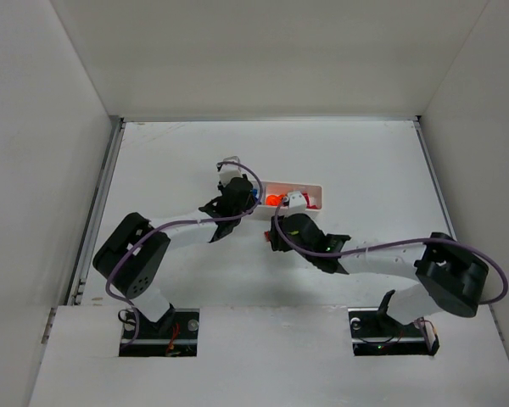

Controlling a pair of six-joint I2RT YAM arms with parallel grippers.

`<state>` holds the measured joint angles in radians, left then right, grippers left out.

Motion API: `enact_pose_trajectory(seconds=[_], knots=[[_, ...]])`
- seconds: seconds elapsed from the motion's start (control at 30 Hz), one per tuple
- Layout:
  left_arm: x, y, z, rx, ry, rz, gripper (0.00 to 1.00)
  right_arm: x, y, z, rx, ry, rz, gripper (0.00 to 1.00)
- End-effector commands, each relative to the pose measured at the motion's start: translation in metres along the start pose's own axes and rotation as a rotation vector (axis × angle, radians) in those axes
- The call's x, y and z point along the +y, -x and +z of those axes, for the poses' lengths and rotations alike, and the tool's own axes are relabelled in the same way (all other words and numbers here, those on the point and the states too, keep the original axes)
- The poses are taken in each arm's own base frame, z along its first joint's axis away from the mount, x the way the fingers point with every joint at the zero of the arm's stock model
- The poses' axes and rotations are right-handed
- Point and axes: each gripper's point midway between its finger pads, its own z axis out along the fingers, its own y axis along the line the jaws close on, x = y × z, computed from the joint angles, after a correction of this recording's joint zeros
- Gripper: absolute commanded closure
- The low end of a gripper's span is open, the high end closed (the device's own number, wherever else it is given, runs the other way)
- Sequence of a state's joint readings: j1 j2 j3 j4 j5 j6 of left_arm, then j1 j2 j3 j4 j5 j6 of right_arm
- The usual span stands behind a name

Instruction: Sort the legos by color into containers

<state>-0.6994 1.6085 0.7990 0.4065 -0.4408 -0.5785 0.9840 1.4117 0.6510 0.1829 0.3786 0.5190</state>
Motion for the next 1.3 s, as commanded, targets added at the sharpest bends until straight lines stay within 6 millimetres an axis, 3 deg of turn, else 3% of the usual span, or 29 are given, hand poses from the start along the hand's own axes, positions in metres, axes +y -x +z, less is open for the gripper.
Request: enact_pose_trajectory(seconds=[0.0, 0.17, 0.47, 0.73, 0.83, 0.97, 1.17, 1.27], knots=[[-0.012, 0.026, -0.006, -0.062, -0.031, -0.045, 0.71, 0.016, 0.014, 0.008, -0.031, 0.008, 0.005, 0.5], [-0.015, 0.026, -0.029, -0.074, -0.074, -0.058, 0.71, 0.018, 0.007, 0.022, -0.01, -0.007, -0.006, 0.48], [0.007, 0.008, -0.075, -0.093, -0.105, -0.051, 0.71, 0.016, -0.012, 0.042, 0.034, -0.036, -0.023, 0.52], [0.016, -0.014, -0.095, -0.076, -0.129, -0.049, 0.71, 0.015, -0.02, 0.054, 0.053, -0.053, -0.029, 0.56], [0.014, -0.02, -0.1, -0.068, -0.142, -0.043, 0.71, 0.014, -0.021, 0.058, 0.05, -0.064, -0.031, 0.63], [0.011, -0.022, -0.105, -0.064, -0.159, -0.026, 0.69, 0.012, -0.012, 0.057, 0.01, -0.082, -0.013, 0.76], [0.002, -0.02, -0.113, -0.062, -0.187, -0.014, 0.69, 0.018, 0.026, 0.024, -0.087, -0.027, 0.031, 0.78], [-0.008, -0.023, -0.116, -0.059, -0.204, 0.004, 0.68, 0.005, 0.048, 0.01, -0.135, -0.036, 0.05, 0.78]])
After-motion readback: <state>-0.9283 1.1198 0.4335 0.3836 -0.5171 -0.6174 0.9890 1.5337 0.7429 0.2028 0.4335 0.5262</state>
